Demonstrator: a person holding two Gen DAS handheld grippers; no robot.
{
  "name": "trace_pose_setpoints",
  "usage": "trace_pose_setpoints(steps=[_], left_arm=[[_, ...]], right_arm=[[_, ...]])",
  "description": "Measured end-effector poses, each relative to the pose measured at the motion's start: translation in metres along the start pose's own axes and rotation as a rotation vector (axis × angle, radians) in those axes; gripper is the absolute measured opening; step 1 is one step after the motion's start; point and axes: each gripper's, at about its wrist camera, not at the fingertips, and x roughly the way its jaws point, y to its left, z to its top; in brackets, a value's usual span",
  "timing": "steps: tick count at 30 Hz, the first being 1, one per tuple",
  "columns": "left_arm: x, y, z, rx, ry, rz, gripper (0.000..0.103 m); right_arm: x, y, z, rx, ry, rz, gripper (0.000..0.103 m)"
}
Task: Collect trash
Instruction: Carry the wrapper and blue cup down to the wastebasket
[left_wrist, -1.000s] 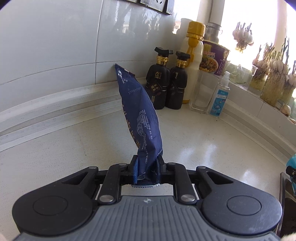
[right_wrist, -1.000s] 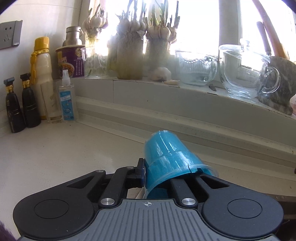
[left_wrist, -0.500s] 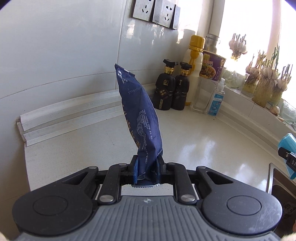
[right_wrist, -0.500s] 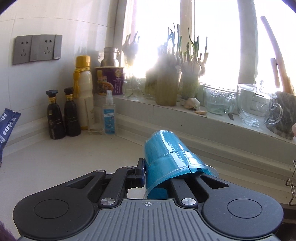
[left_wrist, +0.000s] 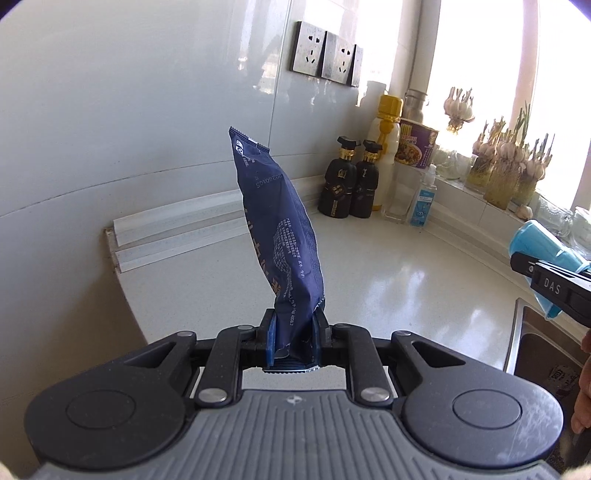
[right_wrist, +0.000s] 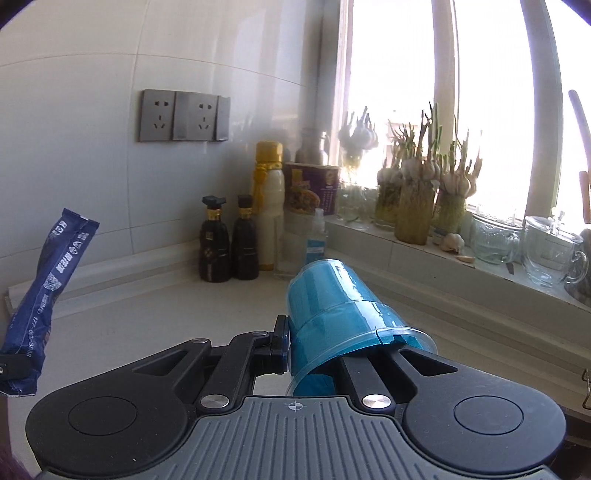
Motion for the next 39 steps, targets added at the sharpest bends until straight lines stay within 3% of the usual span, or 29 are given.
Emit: trace_pose_setpoints(steps=[11, 20, 25, 30, 39], left_arm=[[-0.045, 0.046, -0.032, -0.055, 0.011, -0.003, 0.016], [-0.075, 0.095, -0.074, -0.094, 0.039, 0.051, 0.017], [-0.081, 0.124, -0.105, -0.136, 0.050, 0.091, 0.017], [-0.072, 0.147, -0.142, -0.184, 0.081, 0.125, 0.017], [-0.036, 0.176, -0.210, -0.242, 0.122, 0.180, 0.017]], right_arm=[[-0.047, 0.071, -0.007, -0.061, 0.003, 0.180, 0.003], [-0.083, 0.131, -0.026, -0.136, 0.007, 0.352, 0.003], [-0.105, 0.169, -0.050, -0.209, 0.020, 0.447, 0.003], [-0.128, 0.216, -0.097, -0.300, 0.052, 0.554, 0.004], [-0.111, 0.251, -0.160, -0.309, 0.191, 0.635, 0.004]])
